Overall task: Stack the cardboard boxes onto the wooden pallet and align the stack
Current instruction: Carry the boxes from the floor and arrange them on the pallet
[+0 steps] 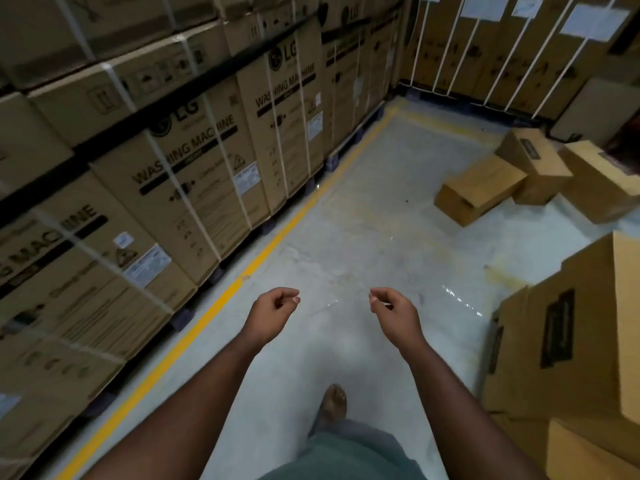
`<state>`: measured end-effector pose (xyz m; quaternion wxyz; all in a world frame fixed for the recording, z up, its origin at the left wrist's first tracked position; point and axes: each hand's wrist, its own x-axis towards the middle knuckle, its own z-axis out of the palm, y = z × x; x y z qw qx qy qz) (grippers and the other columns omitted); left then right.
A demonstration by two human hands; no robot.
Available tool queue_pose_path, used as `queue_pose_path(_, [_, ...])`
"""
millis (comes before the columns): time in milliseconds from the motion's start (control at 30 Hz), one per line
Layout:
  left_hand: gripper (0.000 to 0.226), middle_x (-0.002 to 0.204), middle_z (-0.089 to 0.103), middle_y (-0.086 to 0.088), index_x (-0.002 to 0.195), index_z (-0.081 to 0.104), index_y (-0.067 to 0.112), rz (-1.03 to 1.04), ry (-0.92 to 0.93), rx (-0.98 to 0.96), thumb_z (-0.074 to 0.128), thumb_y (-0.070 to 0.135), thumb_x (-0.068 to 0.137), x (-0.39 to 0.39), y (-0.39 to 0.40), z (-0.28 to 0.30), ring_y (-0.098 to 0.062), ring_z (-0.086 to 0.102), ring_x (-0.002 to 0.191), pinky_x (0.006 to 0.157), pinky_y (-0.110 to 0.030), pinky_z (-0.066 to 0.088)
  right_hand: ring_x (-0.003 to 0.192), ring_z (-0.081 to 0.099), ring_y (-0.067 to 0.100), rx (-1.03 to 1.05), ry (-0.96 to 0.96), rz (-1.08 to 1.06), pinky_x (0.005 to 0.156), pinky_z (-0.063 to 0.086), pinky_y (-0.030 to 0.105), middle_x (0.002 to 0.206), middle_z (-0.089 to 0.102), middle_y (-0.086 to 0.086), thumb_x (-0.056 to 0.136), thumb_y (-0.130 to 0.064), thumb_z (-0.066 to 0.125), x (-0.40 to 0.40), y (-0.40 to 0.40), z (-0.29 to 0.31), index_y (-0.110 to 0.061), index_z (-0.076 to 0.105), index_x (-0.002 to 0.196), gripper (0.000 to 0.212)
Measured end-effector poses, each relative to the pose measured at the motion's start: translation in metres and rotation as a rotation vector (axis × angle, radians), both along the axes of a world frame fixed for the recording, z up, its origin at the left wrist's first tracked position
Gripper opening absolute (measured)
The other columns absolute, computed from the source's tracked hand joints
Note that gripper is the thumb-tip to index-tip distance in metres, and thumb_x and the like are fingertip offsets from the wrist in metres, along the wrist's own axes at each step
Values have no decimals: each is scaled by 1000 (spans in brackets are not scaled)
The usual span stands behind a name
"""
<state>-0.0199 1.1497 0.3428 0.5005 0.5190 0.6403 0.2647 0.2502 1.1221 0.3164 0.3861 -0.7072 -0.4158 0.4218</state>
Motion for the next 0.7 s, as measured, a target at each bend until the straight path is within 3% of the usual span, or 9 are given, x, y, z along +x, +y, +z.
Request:
queue_pose_path(267, [13,105,77,-4,111,73,25,-79,-60,55,67,21,99,61,223,23,-20,72,101,100,-40,55,100,71,12,38,-19,-59,85,57,32,106,75,-7,100,-28,67,55,206,36,-25,75,117,19])
queue_pose_path(433, [17,105,77,-8,115,74,16,-160,-71,55,67,17,99,109,362,5,-27,72,99,96,-43,57,103,71,15,16,-20,-128,90,57,39,109,75,-4,101,-29,66,91,320,30,-24,74,119,20])
queue_pose_path(600, [21,104,76,-3,118,74,15,-275,-79,43,69,22,99,159,512,-20,-20,71,102,91,-35,57,103,72,16,-4,-26,-248,92,58,42,111,75,-4,102,-24,65,135,432,22,-22,74,119,19])
queue_pose_path(700, [21,108,76,-4,119,73,14,-376,-72,4,67,20,100,196,591,-17,-21,71,105,95,-38,57,99,73,13,-28,-12,-350,90,59,41,109,75,-5,103,-22,64,162,485,29,-20,73,120,20])
